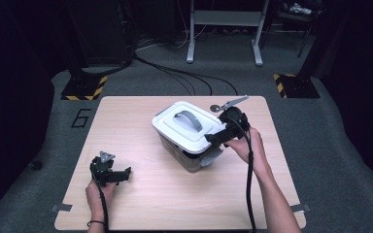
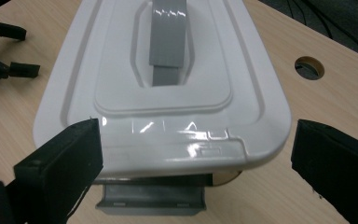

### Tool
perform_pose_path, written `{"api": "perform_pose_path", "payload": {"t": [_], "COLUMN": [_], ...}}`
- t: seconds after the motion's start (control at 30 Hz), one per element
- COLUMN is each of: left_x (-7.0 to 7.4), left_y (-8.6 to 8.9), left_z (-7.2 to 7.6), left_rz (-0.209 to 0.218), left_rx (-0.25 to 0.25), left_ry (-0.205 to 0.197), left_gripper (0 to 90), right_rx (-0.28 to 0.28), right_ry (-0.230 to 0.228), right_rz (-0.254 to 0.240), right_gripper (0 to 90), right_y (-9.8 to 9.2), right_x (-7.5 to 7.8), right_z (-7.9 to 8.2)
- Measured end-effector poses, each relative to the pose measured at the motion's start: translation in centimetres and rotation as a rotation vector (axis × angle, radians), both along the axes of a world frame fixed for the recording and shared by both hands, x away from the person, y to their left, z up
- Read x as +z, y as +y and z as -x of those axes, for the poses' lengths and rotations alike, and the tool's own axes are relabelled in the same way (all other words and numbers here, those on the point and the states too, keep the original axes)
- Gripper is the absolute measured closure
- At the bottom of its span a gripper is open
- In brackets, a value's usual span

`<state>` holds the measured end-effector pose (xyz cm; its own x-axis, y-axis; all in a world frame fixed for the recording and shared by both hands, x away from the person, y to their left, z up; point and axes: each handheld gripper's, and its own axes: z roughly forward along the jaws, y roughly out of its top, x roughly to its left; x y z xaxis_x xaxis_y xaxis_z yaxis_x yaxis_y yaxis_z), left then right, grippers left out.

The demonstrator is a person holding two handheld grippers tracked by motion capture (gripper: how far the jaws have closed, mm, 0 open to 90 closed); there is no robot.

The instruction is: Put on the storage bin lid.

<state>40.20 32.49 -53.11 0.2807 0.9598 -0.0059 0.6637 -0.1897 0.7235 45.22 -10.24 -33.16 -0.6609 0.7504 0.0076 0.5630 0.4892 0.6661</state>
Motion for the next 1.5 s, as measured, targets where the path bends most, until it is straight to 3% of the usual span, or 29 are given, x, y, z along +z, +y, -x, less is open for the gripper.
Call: {"api": "perform_pose_path", "payload": {"t": [0.43, 0.87, 1.1, 1.43, 1.5], "left_x": [0.0, 0.0, 0.0, 0.0, 0.0], "left_y": [0.0, 0.0, 0.0, 0.0, 0.0], "left_z": [0.0, 0.0, 0.0, 0.0, 0.0], "left_rz": [0.0, 0.0, 0.0, 0.0, 0.0], "left_rx": [0.003, 0.004, 0.004, 0.004, 0.004], "left_ry": [-0.005, -0.006, -0.006, -0.006, -0.006], "left_gripper": [0.1, 0.2, 0.2, 0.2, 0.2], "right_rx": [-0.053, -0.107, -0.146, -0.19, -0.205], "right_ry": [0.004, 0.067, 0.119, 0.082, 0.054], "right_rz": [0.009, 0.008, 0.003, -0.034, -0.032], "right_gripper": [1.2, 1.2, 0.1, 0.0, 0.0], "right_y": [-3.1, -4.9, -5.7, -6.9, -7.0], "right_x": [-3.6, -10.0, -14.5, -18.5, -18.7], "right_z": [3.0, 4.1, 4.3, 4.8, 5.0]}}
